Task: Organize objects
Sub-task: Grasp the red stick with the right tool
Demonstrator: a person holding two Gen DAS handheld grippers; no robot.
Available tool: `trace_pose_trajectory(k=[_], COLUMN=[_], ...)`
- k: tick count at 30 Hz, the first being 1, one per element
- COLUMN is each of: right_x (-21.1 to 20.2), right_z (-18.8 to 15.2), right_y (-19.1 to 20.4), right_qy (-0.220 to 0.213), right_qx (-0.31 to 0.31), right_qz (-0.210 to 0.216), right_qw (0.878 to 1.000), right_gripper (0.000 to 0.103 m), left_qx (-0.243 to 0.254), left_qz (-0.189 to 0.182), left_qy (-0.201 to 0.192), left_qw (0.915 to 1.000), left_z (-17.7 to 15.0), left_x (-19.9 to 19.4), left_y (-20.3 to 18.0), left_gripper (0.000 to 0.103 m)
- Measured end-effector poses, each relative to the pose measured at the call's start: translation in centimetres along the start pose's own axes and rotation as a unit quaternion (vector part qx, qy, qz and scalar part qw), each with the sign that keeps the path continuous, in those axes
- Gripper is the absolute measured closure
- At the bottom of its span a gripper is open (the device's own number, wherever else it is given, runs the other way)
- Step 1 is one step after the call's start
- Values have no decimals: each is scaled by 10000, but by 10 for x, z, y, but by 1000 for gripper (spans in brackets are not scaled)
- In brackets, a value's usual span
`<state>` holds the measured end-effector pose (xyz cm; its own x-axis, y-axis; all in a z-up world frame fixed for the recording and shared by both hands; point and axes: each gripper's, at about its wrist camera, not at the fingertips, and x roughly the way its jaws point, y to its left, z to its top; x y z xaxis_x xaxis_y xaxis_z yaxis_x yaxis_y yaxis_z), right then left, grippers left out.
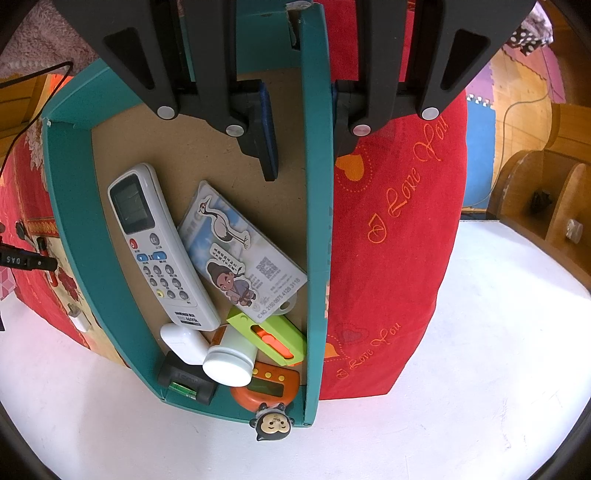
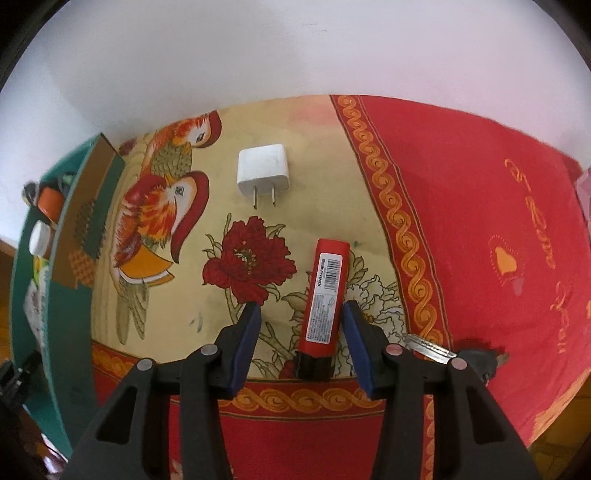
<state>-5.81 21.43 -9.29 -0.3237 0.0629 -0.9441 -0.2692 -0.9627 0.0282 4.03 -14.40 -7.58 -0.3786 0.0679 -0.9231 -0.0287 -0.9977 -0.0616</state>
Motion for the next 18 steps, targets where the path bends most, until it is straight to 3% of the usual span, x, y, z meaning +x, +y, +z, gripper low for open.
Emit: trace_pose_trajectory(k=[7, 14, 18], right_x=[0, -1, -2], right_z=[-1, -3, -4], right_y=[-1, -10, -13], right_qy=[-3, 3, 11], right_qx=[-67, 50, 119], right_qz=[-69, -45, 13], right_qw=[10000, 10000, 9999], right_gripper=[66, 84, 84], left_qx=[-3, -1, 0], left_qz=[0, 1, 0], left_qy=[-3, -2, -5], left_qw=[10000, 10000, 10000], left_z=[1, 1, 1], left_x=[0, 0, 0], left_y=[2, 1, 1], left_gripper=[81, 81, 81])
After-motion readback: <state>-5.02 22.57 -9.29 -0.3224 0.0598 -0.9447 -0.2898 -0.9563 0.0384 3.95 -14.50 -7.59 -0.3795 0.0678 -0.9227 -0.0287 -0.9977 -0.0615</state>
